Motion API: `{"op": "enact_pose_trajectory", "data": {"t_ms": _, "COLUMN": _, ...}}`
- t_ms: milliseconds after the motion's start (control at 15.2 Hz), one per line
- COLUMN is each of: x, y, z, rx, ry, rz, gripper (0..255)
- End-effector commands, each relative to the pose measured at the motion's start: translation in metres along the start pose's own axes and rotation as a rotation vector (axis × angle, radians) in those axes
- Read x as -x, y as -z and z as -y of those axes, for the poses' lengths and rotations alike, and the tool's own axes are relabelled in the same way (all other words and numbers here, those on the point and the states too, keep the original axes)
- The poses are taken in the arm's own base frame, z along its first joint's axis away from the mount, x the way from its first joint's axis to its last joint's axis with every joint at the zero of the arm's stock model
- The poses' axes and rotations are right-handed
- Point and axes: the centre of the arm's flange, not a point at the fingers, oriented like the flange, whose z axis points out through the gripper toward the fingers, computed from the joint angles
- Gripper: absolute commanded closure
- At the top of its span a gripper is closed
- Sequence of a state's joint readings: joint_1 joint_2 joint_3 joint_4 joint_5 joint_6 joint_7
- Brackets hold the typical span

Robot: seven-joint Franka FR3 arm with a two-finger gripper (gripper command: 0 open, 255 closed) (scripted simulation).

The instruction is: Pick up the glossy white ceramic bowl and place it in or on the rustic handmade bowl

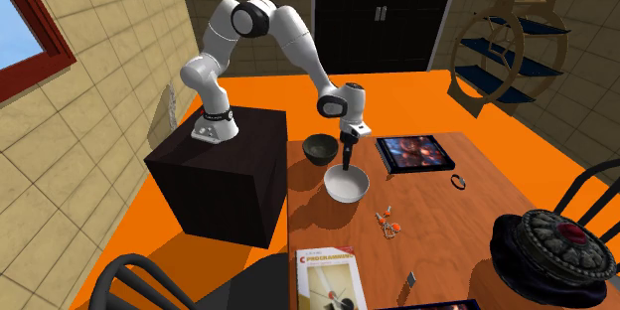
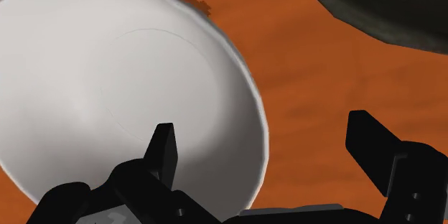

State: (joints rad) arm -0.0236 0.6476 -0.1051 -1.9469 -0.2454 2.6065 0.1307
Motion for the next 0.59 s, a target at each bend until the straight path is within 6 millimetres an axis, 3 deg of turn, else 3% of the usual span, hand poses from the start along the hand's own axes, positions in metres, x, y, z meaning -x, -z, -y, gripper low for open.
{"op": "enact_pose_trajectory", "data": {"t_ms": 0, "x": -0.001, "y": -0.011, "z": -0.001, "rx": 0.001, "ry": 0.0, "rz": -0.001, "gripper": 0}}
{"op": "enact_pose_trajectory", "data": {"t_ms": 264, "x": -0.001, "y": -0.03, "z": -0.001, "rx": 0.001, "ry": 0.001, "rz": -0.001, "gripper": 0}}
{"op": "enact_pose_trajectory", "data": {"t_ms": 528, "x": -0.001, "y": -0.03, "z": -0.001, "rx": 0.001, "ry": 0.0, "rz": -0.001, "gripper": 0}}
